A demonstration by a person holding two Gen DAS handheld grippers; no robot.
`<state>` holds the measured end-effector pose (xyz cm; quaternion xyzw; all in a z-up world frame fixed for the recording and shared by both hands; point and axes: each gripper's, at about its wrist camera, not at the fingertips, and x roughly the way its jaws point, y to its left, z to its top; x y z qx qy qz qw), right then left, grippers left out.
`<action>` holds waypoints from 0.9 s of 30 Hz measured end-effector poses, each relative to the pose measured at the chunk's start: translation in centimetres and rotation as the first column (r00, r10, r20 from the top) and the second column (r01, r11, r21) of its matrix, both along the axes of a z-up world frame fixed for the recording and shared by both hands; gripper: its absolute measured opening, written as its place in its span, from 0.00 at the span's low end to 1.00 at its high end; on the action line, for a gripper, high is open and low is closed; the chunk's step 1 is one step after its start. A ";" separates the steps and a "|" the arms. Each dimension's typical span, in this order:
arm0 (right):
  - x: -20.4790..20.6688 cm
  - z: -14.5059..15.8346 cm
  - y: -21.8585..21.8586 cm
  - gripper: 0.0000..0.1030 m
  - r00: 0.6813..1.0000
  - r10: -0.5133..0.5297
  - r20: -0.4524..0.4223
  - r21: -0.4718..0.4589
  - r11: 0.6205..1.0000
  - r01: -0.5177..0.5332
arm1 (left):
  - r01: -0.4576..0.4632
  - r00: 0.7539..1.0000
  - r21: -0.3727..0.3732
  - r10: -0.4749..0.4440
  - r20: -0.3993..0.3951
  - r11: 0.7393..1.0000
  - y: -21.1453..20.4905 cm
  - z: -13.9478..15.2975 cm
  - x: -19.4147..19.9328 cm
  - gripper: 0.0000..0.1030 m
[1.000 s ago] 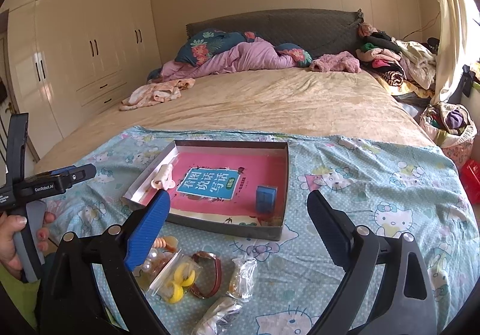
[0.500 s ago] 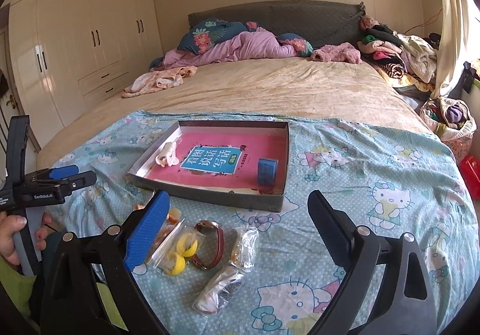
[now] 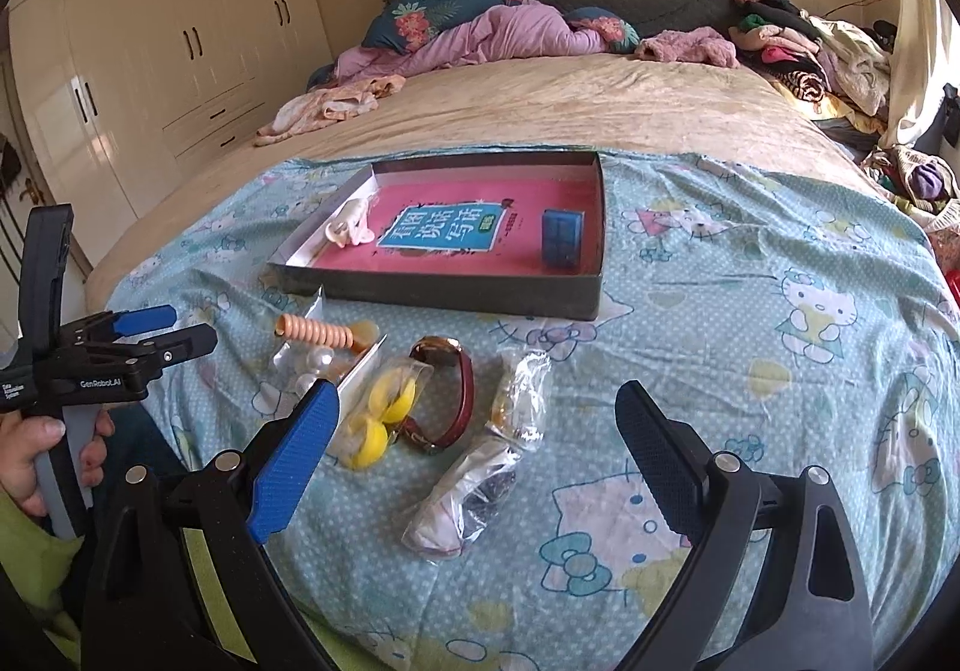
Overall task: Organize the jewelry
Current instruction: 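Grasp the clear bagged item with the left gripper while the right grasps the white-wrapped bag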
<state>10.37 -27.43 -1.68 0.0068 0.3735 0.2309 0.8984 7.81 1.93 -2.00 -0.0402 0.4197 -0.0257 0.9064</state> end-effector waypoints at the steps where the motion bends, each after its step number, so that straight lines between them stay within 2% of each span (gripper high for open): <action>1: -0.1 -0.2 0.1 0.90 1.000 0.005 -0.007 -0.001 1.000 -0.005 | 0.002 1.000 0.000 -0.002 -0.006 1.000 -0.1 -0.2 0.1 0.91; 7: -0.4 -1.8 0.6 0.90 0.999 0.023 -0.044 -0.003 1.000 -0.024 | 0.034 0.999 -0.020 -0.035 -0.040 0.999 -0.9 -1.5 0.9 0.90; 12: -0.4 -3.5 1.1 0.89 0.994 0.048 -0.102 0.002 0.999 -0.048 | 0.054 0.995 -0.028 -0.056 -0.079 0.998 -1.7 -2.8 2.0 0.71; 13: -0.3 -3.9 1.2 0.87 0.992 0.050 -0.119 0.004 0.999 -0.050 | 0.054 0.995 -0.028 -0.056 -0.087 0.998 -1.8 -3.0 2.3 0.69; 15: 0.0 -4.7 1.2 0.84 0.987 0.046 -0.152 0.011 0.999 -0.044 | 0.051 0.994 -0.039 -0.055 -0.098 0.998 -1.7 -3.3 2.6 0.57; 19: 0.7 -6.4 0.9 0.77 0.976 0.021 -0.215 0.026 1.000 -0.016 | 0.043 0.993 -0.048 -0.048 -0.107 0.998 -1.7 -3.6 3.4 0.51; 21: 1.1 -7.1 0.9 0.72 0.969 0.024 -0.246 0.040 0.999 -0.014 | 0.044 0.992 -0.047 -0.049 -0.112 0.998 -1.7 -3.7 3.8 0.43; 23: 1.3 -7.7 1.0 0.62 0.962 0.039 -0.270 0.060 0.998 -0.024 | 0.042 0.992 -0.043 -0.047 -0.117 0.998 -1.6 -3.8 4.3 0.41; 27: 1.6 -8.1 1.4 0.53 0.963 0.056 -0.263 0.072 0.997 -0.038 | 0.032 0.991 -0.049 -0.038 -0.128 0.998 -1.3 -4.3 5.1 0.32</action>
